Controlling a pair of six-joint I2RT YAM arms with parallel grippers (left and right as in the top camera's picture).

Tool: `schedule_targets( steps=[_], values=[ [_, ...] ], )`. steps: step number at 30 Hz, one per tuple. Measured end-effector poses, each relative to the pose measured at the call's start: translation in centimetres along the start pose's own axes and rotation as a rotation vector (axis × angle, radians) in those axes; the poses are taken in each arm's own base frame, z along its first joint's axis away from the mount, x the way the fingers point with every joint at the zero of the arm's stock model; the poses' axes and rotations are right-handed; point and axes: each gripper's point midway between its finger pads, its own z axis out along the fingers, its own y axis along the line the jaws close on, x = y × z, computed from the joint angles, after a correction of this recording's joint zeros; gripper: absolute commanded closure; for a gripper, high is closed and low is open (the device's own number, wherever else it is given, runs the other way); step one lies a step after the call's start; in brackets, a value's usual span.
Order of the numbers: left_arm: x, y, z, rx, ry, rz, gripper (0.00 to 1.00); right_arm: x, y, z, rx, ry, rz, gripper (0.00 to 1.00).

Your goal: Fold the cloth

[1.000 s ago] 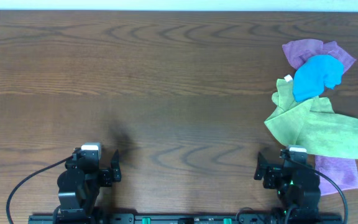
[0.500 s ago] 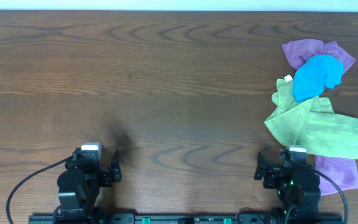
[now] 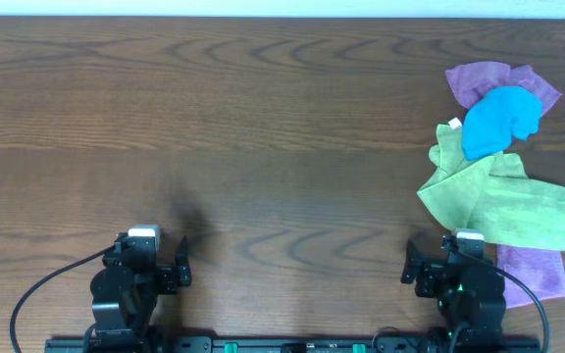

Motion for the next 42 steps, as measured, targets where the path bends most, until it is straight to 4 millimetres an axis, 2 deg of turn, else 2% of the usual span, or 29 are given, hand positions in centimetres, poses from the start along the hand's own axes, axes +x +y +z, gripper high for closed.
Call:
schedule_targets(
  steps=[19, 25, 28, 34, 39, 42],
  values=[
    [0.0, 0.0, 0.0, 0.000, 0.000, 0.000, 0.05, -0.1, 0.0, 0.0, -0.001, -0.003, 0.000, 0.01],
    [0.0, 0.0, 0.0, 0.000, 0.000, 0.000, 0.05, -0.7, -0.4, -0.2, 0.025, 0.011, 0.059, 0.01],
    [0.0, 0.0, 0.0, 0.000, 0.000, 0.000, 0.05, -2.3, -1.3, -1.0, 0.075, 0.035, 0.107, 0.01],
    [0.0, 0.0, 0.0, 0.000, 0.000, 0.000, 0.05, -6.9, -3.2, -2.7, 0.184, 0.133, 0.217, 0.01],
    [0.0, 0.0, 0.0, 0.000, -0.001, 0.000, 0.05, -11.2, -4.1, -2.2, 0.245, 0.208, 0.279, 0.01],
    [0.0, 0.0, 0.0, -0.001, 0.000, 0.000, 0.05, -13.4, -4.5, -1.0, 0.274, 0.268, 0.296, 0.01]
  ],
)
